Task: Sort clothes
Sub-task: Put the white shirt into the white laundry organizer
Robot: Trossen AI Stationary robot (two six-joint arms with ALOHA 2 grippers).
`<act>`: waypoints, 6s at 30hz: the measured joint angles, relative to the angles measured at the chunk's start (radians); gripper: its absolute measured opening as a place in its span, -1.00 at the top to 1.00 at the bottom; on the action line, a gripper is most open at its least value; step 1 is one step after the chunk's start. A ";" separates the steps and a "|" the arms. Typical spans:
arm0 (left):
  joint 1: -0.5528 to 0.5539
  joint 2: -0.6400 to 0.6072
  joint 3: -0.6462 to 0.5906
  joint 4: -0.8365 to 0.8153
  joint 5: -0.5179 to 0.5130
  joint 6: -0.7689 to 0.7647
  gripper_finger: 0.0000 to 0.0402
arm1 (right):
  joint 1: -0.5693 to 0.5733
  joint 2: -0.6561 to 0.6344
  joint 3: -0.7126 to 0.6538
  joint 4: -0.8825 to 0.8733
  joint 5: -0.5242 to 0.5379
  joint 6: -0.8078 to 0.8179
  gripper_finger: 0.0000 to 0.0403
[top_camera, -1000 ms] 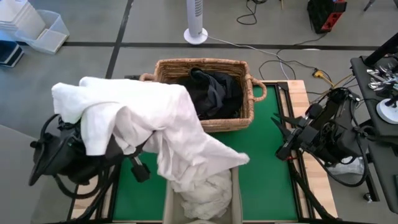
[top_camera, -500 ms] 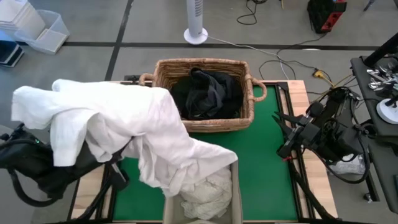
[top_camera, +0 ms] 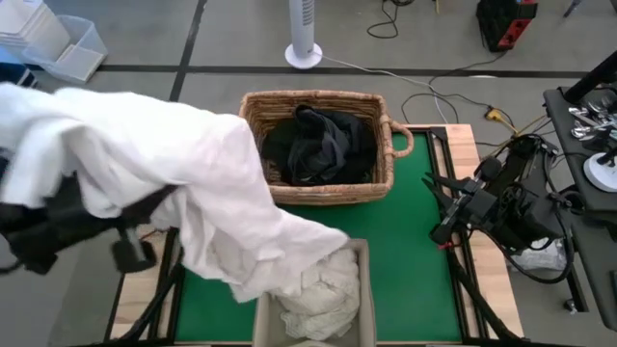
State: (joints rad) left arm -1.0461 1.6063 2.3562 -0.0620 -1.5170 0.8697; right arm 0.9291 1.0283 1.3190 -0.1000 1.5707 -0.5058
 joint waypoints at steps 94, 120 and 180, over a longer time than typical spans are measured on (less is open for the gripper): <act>0.243 0.256 -0.101 0.335 0.404 -0.238 0.98 | 0.000 0.000 -0.011 -0.001 0.000 0.034 0.81; 0.290 0.253 -0.294 0.340 0.320 -0.336 0.96 | 0.000 0.001 -0.015 -0.001 0.000 0.034 0.81; 0.346 0.240 -0.547 -0.316 0.987 -0.848 0.95 | 0.000 0.001 -0.016 -0.107 0.000 0.116 0.81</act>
State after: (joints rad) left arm -0.6996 1.8458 1.8095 -0.3782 -0.5304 0.0218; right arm 0.9289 1.0294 1.3029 -0.2066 1.5705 -0.3899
